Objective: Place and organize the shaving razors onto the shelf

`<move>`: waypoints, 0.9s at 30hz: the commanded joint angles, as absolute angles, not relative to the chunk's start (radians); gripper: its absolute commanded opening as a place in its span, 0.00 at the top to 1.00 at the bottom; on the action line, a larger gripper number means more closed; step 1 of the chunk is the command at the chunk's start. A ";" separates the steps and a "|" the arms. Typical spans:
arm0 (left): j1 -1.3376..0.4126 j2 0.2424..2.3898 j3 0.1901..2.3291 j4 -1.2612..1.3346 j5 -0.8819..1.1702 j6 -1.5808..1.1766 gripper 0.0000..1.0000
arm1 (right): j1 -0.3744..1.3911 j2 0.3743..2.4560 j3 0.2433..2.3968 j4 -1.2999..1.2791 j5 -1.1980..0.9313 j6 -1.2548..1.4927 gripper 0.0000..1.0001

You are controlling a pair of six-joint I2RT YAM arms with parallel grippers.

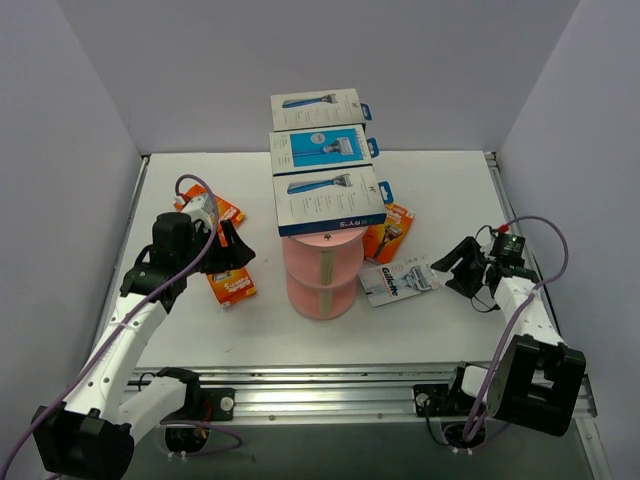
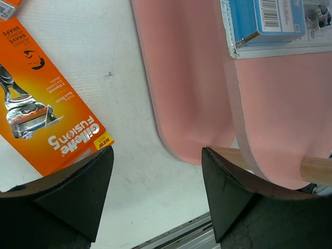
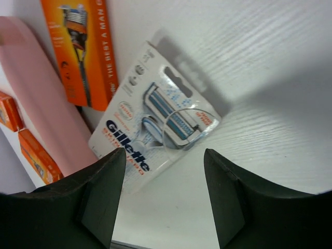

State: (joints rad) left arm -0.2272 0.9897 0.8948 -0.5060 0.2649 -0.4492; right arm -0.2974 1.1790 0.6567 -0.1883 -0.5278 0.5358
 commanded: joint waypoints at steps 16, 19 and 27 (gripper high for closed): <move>-0.221 0.931 0.917 -0.515 0.215 -0.411 0.17 | -0.371 1.232 0.387 0.222 -0.512 0.667 0.41; -0.219 0.934 0.916 -0.517 0.213 -0.411 0.17 | -0.371 1.249 0.356 0.284 -0.523 0.686 0.41; -0.216 0.942 0.914 -0.517 0.212 -0.411 0.17 | -0.371 1.307 0.310 0.388 -0.545 0.707 0.44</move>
